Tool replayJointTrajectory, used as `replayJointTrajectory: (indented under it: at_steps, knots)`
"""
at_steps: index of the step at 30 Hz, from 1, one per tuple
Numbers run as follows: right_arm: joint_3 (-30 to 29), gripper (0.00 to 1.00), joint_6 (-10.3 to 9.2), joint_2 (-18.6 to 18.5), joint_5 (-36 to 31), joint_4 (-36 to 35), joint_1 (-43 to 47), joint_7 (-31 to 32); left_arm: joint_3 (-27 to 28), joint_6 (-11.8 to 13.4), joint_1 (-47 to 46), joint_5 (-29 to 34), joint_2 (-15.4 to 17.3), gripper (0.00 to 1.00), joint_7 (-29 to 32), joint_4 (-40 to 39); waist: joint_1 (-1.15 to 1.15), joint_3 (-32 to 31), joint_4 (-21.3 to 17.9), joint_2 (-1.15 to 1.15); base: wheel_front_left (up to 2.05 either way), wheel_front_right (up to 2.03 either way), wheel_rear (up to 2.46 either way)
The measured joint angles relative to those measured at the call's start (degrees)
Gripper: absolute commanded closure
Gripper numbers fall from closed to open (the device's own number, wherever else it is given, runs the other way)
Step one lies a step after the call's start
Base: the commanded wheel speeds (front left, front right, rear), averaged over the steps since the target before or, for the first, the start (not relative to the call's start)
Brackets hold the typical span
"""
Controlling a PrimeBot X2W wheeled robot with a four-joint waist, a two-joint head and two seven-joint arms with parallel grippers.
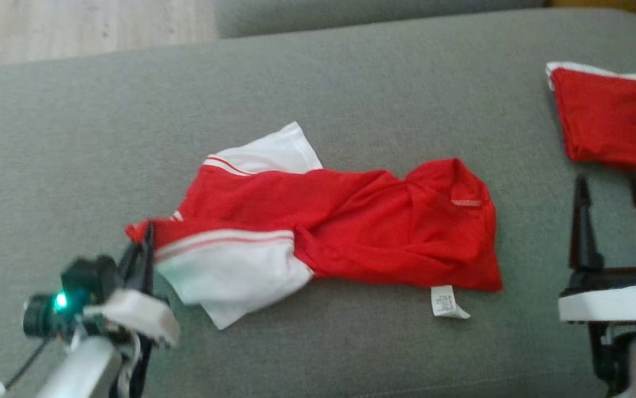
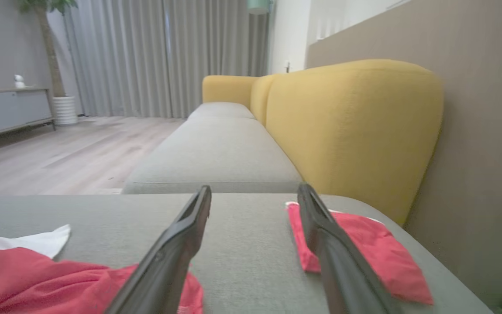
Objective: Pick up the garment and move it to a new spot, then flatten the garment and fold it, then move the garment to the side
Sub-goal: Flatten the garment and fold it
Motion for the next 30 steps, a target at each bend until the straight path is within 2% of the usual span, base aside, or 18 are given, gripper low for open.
replayJointTrajectory:
  at_steps: [8, 9, 10, 11, 12, 17, 21, 25, 30]
  knots:
    - [-4.49, 0.00, 0.00, 0.01, -0.87, 0.26, -0.12, -0.43, 1.11, -2.86, -7.01, -1.03, -1.69, 1.00, -1.57, 9.14, 0.00, 2.85, -1.85, 0.00, 0.00, 0.00, 0.00]
    - [-4.65, 0.00, 0.00, 0.01, -0.92, 0.62, -0.12, -0.41, 1.11, -3.21, -7.22, -1.03, -1.91, 0.93, -1.89, 9.83, 0.00, 2.80, -1.74, 0.00, 0.00, 0.00, 0.00]
    - [-4.70, 0.00, 0.00, 0.01, -0.93, 1.02, -0.12, -0.23, 1.16, -3.50, -7.31, -1.19, -2.18, 0.64, -2.46, 10.28, 0.00, 2.71, -1.56, 0.00, 0.00, 0.00, 0.00]
    - [-4.68, 0.00, 0.00, 0.01, -1.01, 1.36, -0.12, 0.36, 1.21, -3.56, -7.31, -1.55, -2.42, 0.25, -3.03, 10.54, -0.01, 2.58, -1.33, 0.00, 0.00, 0.00, 0.00]
    - [-4.61, 0.00, 0.00, 0.01, -1.05, 1.82, -0.12, 1.11, 1.22, -3.63, -7.30, -1.62, -2.70, 0.00, -3.55, 10.80, -0.01, 2.42, -1.06, 0.00, 0.00, 0.00, 0.00]
    - [-3.77, 0.00, 0.00, 0.02, -2.07, 3.30, -0.18, 4.27, 1.05, -4.09, -6.89, -1.60, -3.80, 0.00, -5.37, 10.90, -0.01, 1.42, 0.31, 0.00, 0.00, 0.00, 0.00]
    - [-1.63, 0.00, 0.00, -0.43, -2.44, 5.98, -2.58, 9.50, 0.52, -4.03, -4.88, -1.51, -4.59, 0.00, -6.88, 7.68, -0.01, 0.23, 2.10, 0.00, 0.00, 0.00, 0.00]
    - [-0.10, 0.00, 0.00, -3.58, -0.88, 11.49, -6.31, 15.67, -0.81, -3.38, -0.94, -0.75, -5.86, 0.00, -7.48, 3.24, -0.01, -0.84, 4.37, 0.00, 0.00, 0.00, 0.00]
    - [2.66, 0.00, 0.00, -7.42, 2.00, 20.51, -8.86, 20.15, -3.02, -1.88, 2.71, 0.43, -7.13, 0.00, -7.59, -2.24, -0.01, -1.44, 7.71, 0.00, 0.00, 0.00, 0.00]
